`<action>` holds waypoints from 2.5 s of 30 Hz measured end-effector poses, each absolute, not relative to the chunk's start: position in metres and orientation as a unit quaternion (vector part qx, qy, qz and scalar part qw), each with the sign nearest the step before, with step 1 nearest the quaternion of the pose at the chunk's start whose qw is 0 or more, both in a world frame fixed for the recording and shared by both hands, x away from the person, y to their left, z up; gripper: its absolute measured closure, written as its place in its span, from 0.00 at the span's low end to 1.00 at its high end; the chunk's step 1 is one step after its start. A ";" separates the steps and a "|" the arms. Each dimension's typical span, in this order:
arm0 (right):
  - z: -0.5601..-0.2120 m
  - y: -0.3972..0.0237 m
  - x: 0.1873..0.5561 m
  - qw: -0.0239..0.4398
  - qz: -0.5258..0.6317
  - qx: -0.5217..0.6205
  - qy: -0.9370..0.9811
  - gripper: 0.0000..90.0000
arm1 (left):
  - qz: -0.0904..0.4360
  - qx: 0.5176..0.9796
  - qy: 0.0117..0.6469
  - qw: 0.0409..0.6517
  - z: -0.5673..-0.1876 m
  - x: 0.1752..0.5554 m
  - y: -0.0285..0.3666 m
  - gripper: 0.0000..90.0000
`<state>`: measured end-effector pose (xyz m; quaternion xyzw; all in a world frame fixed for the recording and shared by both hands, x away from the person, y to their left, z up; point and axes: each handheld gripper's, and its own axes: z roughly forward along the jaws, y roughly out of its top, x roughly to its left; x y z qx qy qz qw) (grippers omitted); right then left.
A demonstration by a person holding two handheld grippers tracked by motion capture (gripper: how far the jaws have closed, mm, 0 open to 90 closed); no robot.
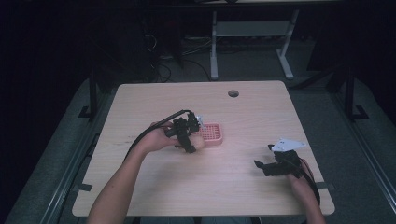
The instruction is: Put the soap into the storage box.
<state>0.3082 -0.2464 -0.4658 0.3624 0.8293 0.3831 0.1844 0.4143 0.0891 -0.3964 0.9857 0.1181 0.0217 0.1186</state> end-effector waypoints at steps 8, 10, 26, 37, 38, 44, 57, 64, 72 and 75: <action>-0.465 -0.247 0.308 0.183 0.386 0.364 0.828 0.15 | 0.025 0.986 0.114 0.118 -0.391 0.422 0.080 0.36; -0.465 -0.247 0.308 0.183 0.386 0.364 0.827 0.15 | 0.025 0.986 0.114 0.117 -0.390 0.425 0.079 0.36; -0.466 -0.248 0.308 0.182 0.385 0.365 0.828 0.15 | 0.023 0.986 0.116 0.117 -0.384 0.440 0.069 0.36; -0.466 -0.249 0.308 0.182 0.388 0.366 0.826 0.15 | 0.023 0.987 0.115 0.113 -0.384 0.452 0.060 0.36; -0.466 -0.249 0.308 0.182 0.388 0.367 0.826 0.15 | 0.023 0.987 0.115 0.112 -0.385 0.453 0.059 0.36; -0.466 -0.248 0.308 0.182 0.388 0.367 0.825 0.15 | 0.022 0.988 0.112 0.105 -0.386 0.461 0.054 0.36; -0.466 -0.249 0.308 0.183 0.392 0.368 0.823 0.15 | 0.017 0.987 0.117 0.109 -0.389 0.472 0.044 0.36; -0.466 -0.248 0.308 0.182 0.392 0.367 0.824 0.15 | 0.013 0.986 0.121 0.116 -0.393 0.477 0.041 0.36; -0.466 -0.248 0.308 0.182 0.392 0.367 0.824 0.15 | 0.007 0.986 0.127 0.110 -0.400 0.480 0.039 0.36; -0.466 -0.248 0.308 0.182 0.392 0.367 0.824 0.15 | 0.006 0.987 0.125 0.104 -0.402 0.481 0.039 0.36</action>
